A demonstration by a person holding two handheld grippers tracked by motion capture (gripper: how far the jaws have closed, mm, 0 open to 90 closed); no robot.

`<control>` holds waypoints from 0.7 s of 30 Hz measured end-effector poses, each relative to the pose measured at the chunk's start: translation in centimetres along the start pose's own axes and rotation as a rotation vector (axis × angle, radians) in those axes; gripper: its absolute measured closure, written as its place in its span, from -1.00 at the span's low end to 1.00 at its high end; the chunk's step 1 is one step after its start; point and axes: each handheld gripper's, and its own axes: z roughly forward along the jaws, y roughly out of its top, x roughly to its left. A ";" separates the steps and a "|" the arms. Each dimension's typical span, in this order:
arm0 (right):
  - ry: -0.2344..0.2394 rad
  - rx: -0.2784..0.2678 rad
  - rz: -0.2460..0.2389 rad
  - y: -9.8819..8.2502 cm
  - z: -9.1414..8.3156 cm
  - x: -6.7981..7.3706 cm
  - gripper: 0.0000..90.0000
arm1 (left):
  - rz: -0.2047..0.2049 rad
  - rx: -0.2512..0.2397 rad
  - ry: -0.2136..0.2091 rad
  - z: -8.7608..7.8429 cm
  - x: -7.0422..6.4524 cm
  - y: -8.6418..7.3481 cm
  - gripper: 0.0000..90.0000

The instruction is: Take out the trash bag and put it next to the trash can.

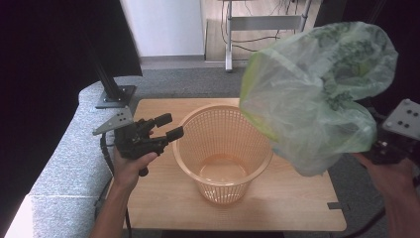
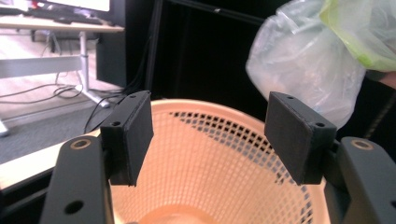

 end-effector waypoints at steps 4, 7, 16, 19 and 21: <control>-0.028 0.079 0.049 -4.8 -0.5 -0.5 0.95 | -0.019 0.009 0.018 -0.4 0.7 -0.7 -0.28; -0.031 0.112 0.131 -9.6 -0.1 -0.8 0.95 | -0.030 0.014 0.025 -0.7 1.1 -1.0 -0.28; -0.018 0.207 0.294 -19.6 3.3 0.0 0.82 | -0.053 0.021 0.043 -1.0 1.9 -1.8 -0.29; -0.024 0.215 0.337 -21.0 4.2 0.4 0.32 | -0.058 0.022 0.046 -1.2 2.0 -2.0 -0.29; -0.026 0.201 0.357 -21.3 4.2 0.6 0.18 | -0.062 0.019 0.049 -1.4 2.1 -2.0 -0.30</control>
